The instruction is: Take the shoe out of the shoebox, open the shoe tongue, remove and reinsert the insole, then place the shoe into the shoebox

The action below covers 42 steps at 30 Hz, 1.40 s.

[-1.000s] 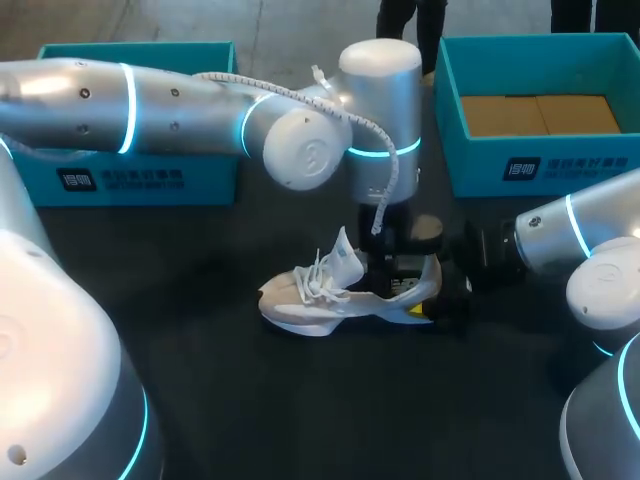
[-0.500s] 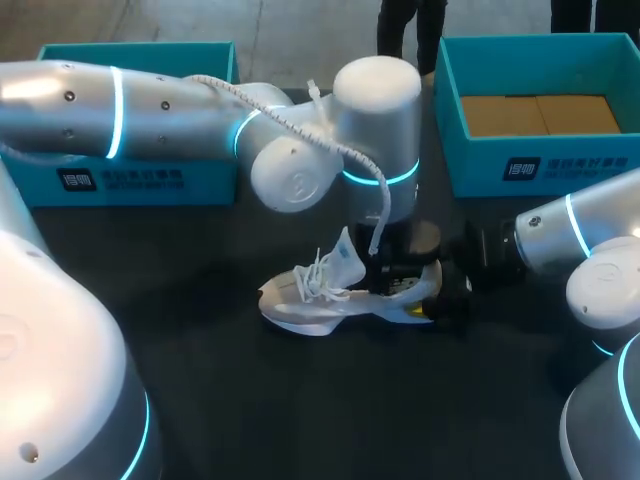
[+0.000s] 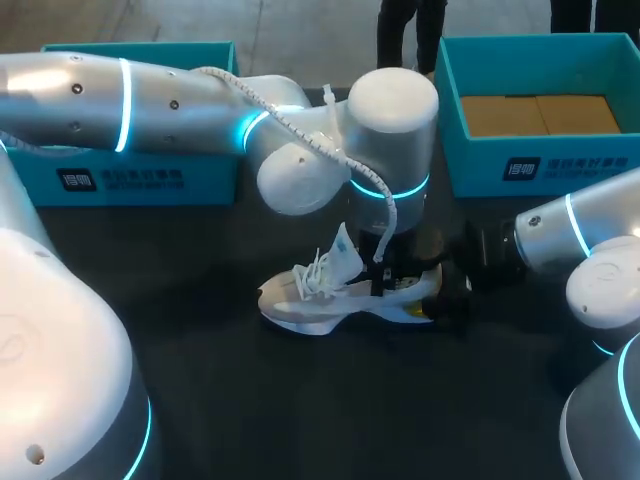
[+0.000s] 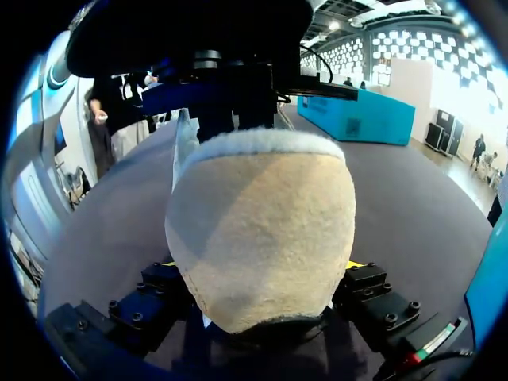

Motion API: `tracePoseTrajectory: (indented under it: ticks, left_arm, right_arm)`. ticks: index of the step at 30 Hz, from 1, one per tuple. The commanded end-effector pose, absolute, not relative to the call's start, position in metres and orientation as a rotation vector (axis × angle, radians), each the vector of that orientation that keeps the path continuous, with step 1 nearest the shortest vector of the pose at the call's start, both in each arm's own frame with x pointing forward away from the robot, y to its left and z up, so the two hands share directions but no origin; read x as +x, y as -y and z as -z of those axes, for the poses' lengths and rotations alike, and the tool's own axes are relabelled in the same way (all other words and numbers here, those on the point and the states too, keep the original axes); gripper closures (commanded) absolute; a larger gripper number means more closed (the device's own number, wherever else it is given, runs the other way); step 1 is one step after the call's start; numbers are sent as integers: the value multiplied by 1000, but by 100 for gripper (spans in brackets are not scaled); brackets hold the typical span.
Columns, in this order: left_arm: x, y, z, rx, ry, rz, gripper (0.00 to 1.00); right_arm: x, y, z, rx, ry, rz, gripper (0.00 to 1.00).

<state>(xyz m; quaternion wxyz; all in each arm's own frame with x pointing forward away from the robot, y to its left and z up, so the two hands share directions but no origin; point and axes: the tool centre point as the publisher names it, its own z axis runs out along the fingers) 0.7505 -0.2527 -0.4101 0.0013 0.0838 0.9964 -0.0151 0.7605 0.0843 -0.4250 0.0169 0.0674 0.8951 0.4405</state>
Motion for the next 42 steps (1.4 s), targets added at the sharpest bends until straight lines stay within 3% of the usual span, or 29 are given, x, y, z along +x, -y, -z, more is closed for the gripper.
tracePoseTrajectory:
  ticks: [1, 42]
  left_arm:
    - [761, 247, 428, 257, -3124, 92, 100]
    - [752, 241, 361, 160, -3229, 494, 100]
  right_arm:
    - [760, -87, 426, 211, -2783, -1365, 100]
    - [760, -87, 426, 211, -2783, -1365, 100]
